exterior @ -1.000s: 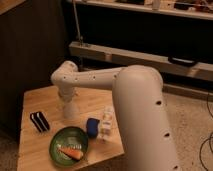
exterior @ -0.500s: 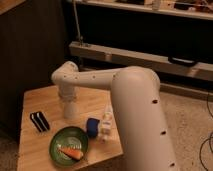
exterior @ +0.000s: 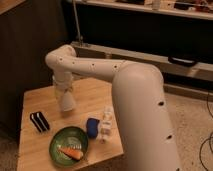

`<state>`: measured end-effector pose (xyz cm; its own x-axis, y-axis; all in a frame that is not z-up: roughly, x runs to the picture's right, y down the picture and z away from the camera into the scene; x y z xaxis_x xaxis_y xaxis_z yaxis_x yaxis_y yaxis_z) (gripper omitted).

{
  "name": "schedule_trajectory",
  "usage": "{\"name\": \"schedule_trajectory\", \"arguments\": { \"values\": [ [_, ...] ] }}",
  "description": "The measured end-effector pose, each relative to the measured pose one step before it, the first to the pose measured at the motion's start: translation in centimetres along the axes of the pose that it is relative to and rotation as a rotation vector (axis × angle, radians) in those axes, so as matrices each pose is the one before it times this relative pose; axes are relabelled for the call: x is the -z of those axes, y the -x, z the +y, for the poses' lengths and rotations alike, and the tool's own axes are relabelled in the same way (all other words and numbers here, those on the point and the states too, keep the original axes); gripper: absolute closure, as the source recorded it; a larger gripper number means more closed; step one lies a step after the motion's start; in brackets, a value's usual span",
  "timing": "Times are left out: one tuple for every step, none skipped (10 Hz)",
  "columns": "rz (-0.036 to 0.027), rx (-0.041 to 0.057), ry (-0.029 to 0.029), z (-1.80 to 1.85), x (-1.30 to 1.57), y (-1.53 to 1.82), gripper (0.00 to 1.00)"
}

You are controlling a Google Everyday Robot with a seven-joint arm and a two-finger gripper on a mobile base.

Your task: Place the ceramic cup over the eraser

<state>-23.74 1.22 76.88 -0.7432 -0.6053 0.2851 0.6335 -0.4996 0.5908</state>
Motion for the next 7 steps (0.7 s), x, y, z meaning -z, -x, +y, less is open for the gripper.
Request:
{"name": "schedule_trajectory", "arguments": {
  "values": [
    [0.00625, 0.04228, -0.02004, -1.236, 2.724, -1.378, 1.0],
    [0.00381, 0.02596, -0.01248, -0.808, 1.491, -0.554, 1.0],
    [0.00688, 0.02602, -0.02283, -0.933, 1.461, -0.435, 1.0],
    [0.01492, 0.03513, -0.04856, -1.398, 1.576, -0.449, 1.0],
    [0.01441, 0.03839, -0.06782, -1.869, 1.222, -0.174, 1.0],
    [0.00827, 0.03017, -0.04861, -1.565, 0.348, 0.165, 1.0],
    [0.00631, 0.03026, -0.04295, -1.529, -0.136, 0.325, 1.0]
  ]
}}
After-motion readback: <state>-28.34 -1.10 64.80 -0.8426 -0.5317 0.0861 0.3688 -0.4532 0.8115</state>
